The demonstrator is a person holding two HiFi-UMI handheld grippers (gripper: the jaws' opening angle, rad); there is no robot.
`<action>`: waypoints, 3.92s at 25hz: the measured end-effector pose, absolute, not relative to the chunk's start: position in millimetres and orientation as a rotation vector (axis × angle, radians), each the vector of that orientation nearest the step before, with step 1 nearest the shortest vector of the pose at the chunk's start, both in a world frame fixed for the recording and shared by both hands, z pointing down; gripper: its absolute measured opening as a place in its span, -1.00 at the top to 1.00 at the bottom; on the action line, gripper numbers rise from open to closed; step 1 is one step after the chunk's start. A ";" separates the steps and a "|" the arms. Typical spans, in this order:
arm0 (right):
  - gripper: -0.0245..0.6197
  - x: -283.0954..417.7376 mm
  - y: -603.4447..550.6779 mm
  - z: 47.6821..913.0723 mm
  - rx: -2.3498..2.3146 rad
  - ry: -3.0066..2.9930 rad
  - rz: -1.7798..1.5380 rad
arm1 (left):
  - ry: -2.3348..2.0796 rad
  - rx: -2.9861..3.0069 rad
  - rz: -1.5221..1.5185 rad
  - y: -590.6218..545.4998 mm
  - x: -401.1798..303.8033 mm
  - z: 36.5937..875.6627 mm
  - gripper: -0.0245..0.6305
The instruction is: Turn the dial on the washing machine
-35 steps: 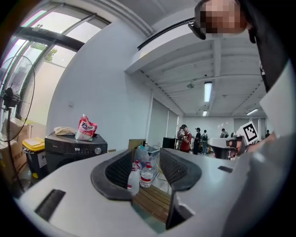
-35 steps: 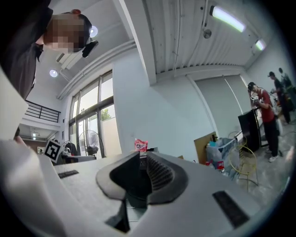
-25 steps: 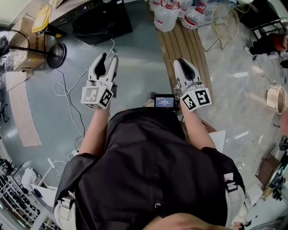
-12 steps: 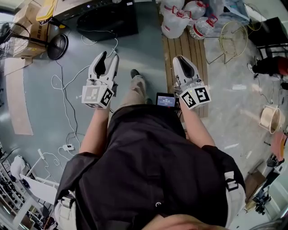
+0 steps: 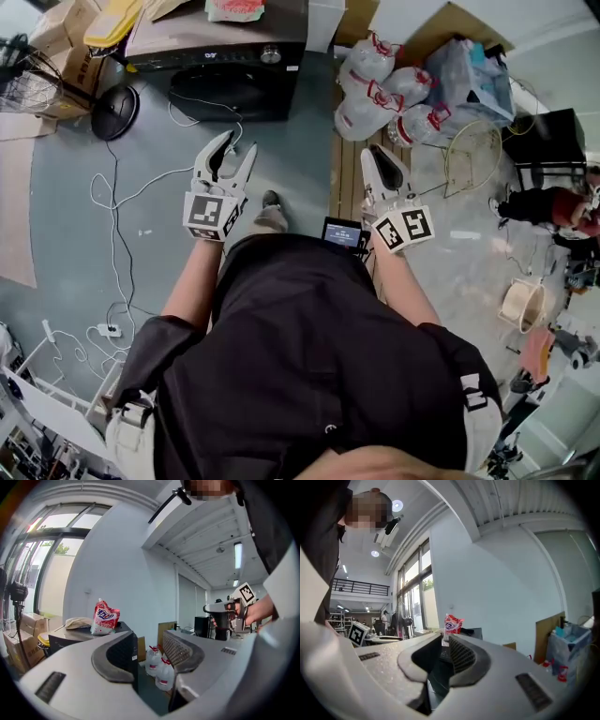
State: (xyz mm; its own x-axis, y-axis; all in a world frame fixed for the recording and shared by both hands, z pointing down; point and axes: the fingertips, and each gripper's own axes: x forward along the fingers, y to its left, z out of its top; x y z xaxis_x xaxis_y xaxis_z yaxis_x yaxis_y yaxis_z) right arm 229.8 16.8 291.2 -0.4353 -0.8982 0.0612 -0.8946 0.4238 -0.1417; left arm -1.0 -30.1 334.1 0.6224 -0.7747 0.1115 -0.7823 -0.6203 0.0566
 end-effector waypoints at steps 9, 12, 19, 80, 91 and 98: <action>0.77 189.7 -99.2 295.4 -1.563 2.772 -0.241 | -1.299 2.720 0.119 -130.6 0.7 364.0 0.37; 0.77 189.3 -120.1 303.6 -1.554 2.804 -0.265 | -1.278 2.745 0.152 -145.8 14.2 377.9 0.36; 0.77 196.5 -184.0 322.6 -1.439 2.855 -0.345 | -1.339 2.707 0.244 -197.0 40.6 407.2 0.30; 0.77 143.8 -398.5 446.0 -0.624 3.168 -0.288 | -1.892 2.694 0.786 -368.6 89.4 572.2 0.12; 0.77 141.2 -391.8 453.6 -0.612 3.173 -0.335 | -1.873 2.601 0.526 -368.8 86.1 571.2 0.12; 0.77 138.1 -387.7 455.9 -0.602 3.170 -0.357 | -1.835 2.524 0.341 -369.6 83.8 571.1 0.12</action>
State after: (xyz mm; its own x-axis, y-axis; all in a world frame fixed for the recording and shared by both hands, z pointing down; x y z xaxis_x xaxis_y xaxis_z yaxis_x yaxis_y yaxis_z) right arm 138.1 -387.7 455.9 -0.9260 -0.3494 0.1426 -0.3724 0.9074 -0.1948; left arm 83.8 -369.6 571.1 0.2928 -0.9398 0.1761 -0.9403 -0.3165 -0.1255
